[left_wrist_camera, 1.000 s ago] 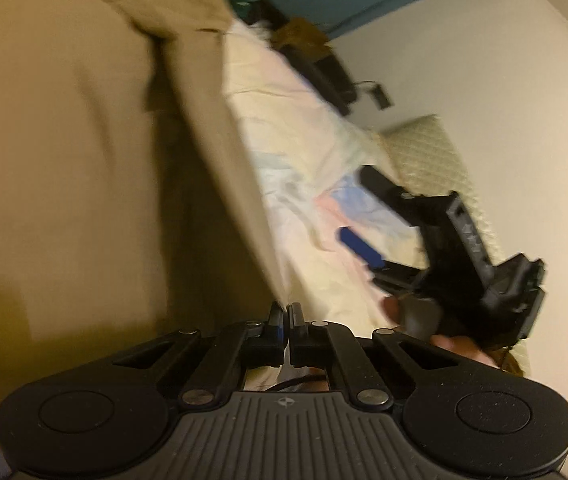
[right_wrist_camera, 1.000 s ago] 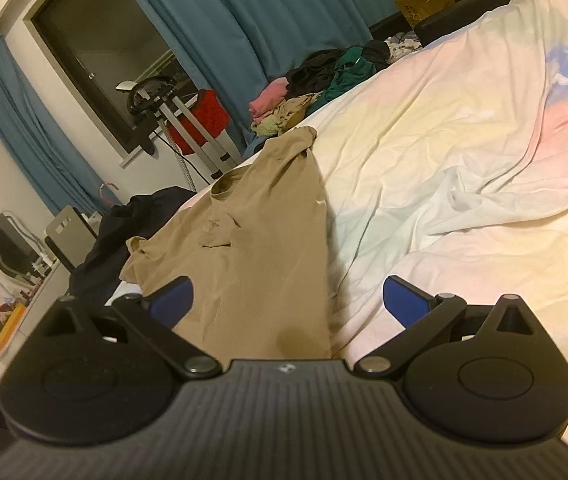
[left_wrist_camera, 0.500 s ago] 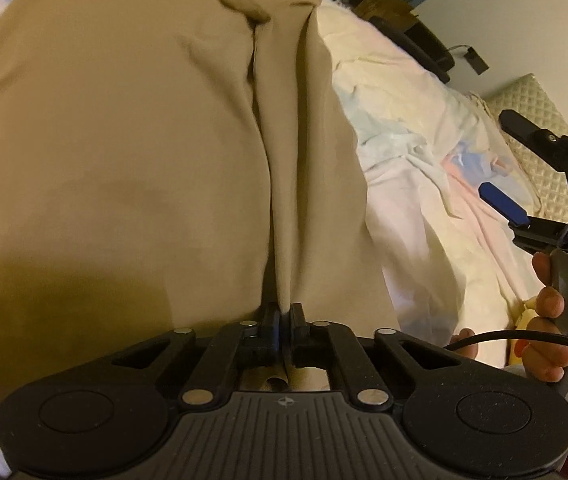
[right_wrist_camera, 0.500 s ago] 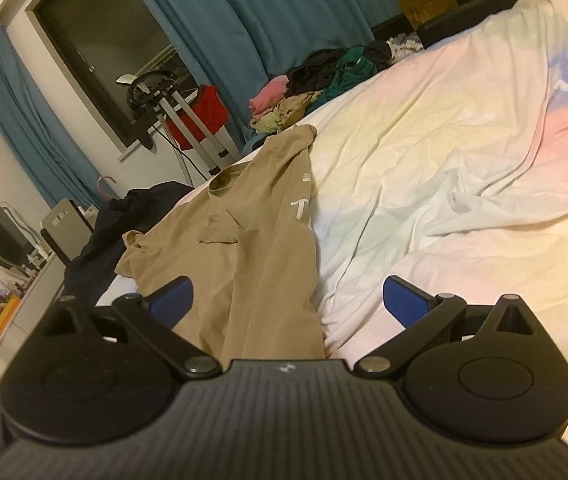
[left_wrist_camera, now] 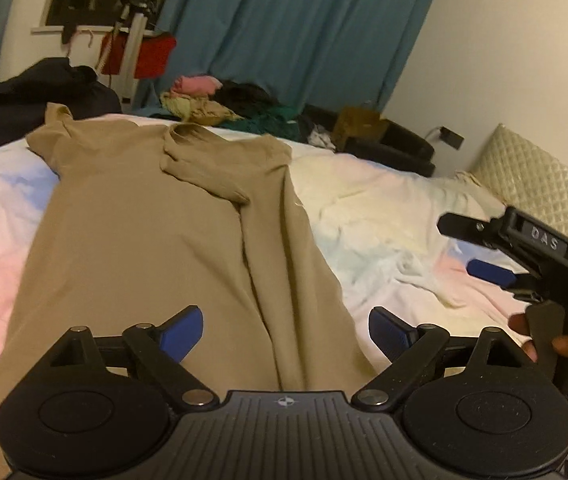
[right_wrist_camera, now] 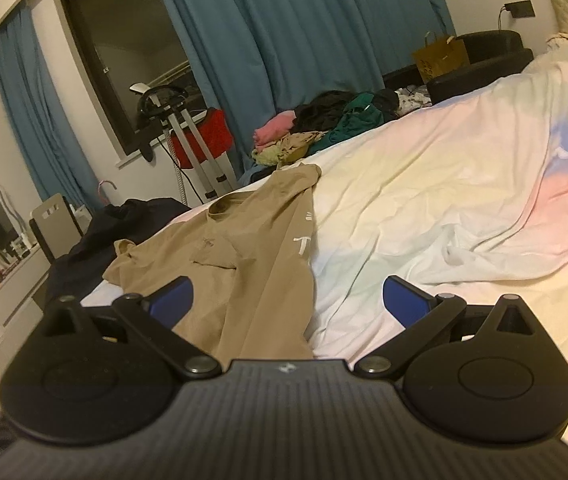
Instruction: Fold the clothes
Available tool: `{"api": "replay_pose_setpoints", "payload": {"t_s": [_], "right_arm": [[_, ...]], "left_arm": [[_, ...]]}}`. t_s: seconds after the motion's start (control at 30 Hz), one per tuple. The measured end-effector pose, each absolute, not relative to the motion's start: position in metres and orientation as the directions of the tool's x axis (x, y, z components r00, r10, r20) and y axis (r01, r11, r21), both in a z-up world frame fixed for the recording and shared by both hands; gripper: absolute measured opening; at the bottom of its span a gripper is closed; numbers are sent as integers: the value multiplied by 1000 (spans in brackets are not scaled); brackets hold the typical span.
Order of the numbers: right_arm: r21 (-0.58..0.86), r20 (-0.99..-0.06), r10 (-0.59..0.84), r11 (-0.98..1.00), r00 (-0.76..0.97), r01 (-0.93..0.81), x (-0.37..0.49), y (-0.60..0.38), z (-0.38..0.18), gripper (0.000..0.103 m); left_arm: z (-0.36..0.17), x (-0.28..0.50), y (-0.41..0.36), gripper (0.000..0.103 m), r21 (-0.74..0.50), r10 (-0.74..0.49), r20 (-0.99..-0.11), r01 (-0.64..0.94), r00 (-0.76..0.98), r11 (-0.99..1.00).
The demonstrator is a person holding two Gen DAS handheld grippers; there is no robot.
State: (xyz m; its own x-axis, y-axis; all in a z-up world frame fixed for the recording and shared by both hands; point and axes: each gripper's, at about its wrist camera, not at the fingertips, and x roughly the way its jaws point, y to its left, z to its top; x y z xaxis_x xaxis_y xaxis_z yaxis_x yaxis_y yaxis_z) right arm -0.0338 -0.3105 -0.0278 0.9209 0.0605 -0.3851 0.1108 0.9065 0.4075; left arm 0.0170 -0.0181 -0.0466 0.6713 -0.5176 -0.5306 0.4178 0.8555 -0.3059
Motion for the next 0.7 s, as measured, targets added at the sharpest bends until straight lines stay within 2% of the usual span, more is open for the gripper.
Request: {"api": "replay_pose_setpoints", "payload": {"t_s": [0.13, 0.3, 0.43, 0.5, 0.6, 0.7], "right_arm": [[383, -364, 41, 917, 931, 109, -37, -303, -24, 103], [374, -304, 47, 925, 952, 74, -19, -281, 8, 103], [393, -266, 91, 919, 960, 22, 14, -263, 20, 103], [405, -250, 114, 914, 962, -3, 32, -254, 21, 103], [385, -274, 125, 923, 954, -11, 49, -246, -9, 103], [350, -355, 132, 937, 926, 0, 69, -242, -37, 103]], "left_arm": [[-43, 23, -11, 91, -335, -512, -529, 388, 677, 859], [-25, 44, 9, 93, -278, -437, -504, 340, 745, 899], [-20, 100, 36, 100, -327, -395, -505, 253, 768, 911], [-27, 140, 50, 100, -336, -351, -521, 191, 778, 922], [-43, 203, 68, 100, -318, -276, -540, 112, 795, 942], [-64, 262, 88, 99, -264, -150, -542, 3, 827, 965]]}}
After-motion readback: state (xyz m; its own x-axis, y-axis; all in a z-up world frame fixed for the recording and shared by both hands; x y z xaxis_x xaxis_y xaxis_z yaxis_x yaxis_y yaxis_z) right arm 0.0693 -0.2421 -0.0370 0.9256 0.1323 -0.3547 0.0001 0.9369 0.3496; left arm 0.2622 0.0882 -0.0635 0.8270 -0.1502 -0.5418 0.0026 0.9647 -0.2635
